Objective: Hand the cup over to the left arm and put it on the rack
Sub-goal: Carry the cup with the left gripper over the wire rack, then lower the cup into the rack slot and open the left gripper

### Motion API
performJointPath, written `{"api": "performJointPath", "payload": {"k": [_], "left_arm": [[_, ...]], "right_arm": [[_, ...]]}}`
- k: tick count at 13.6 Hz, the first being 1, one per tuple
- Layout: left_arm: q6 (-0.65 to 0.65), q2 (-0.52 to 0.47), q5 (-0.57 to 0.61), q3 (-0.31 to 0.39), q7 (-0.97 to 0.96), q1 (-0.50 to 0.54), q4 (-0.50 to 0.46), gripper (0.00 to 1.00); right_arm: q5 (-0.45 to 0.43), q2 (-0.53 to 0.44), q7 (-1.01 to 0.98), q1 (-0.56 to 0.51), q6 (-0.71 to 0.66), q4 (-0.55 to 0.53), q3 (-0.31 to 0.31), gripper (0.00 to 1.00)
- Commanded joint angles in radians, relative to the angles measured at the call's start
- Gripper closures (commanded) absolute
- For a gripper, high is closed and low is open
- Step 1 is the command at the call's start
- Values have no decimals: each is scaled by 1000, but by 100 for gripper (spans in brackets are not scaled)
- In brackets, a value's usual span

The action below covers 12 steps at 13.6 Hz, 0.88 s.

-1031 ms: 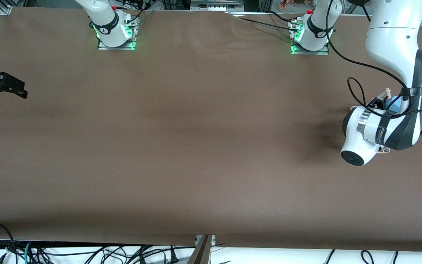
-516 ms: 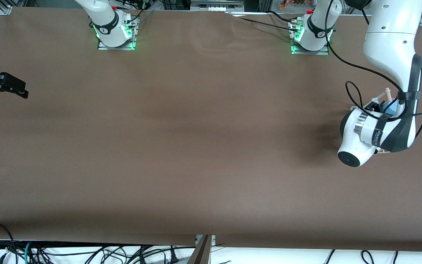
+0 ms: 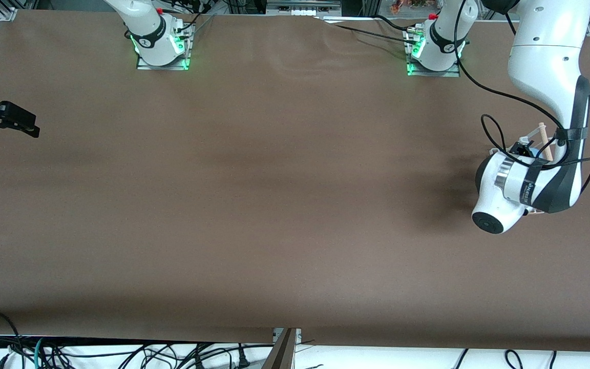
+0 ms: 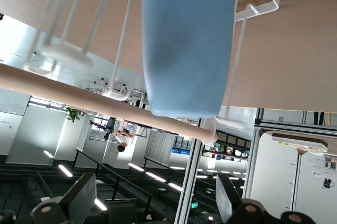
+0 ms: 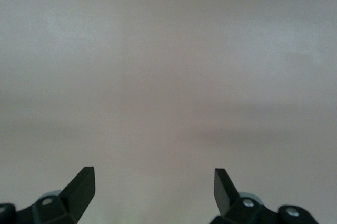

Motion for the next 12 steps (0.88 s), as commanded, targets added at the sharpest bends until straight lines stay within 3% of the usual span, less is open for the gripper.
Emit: {"api": "performJointPath", "payload": {"k": [1,4,7,12], "left_arm": [[-6,0,20,-6,3,-1,16,0],[7,-43,-31,-12,-1,8,23,0],[18,-84,-153,-12,-1,8,118,0],[82,-187,-524,-3,-4,29,229,0]], "right_arm": [[-2,-20,16,-2,-7,-13,7,0],[-2,-18,16,-4,-7,-15,7,0],[-2,-18,17,-2,-7,-13,10,0],[-1,-35,19,-4,-7,-27,10,0]]}}
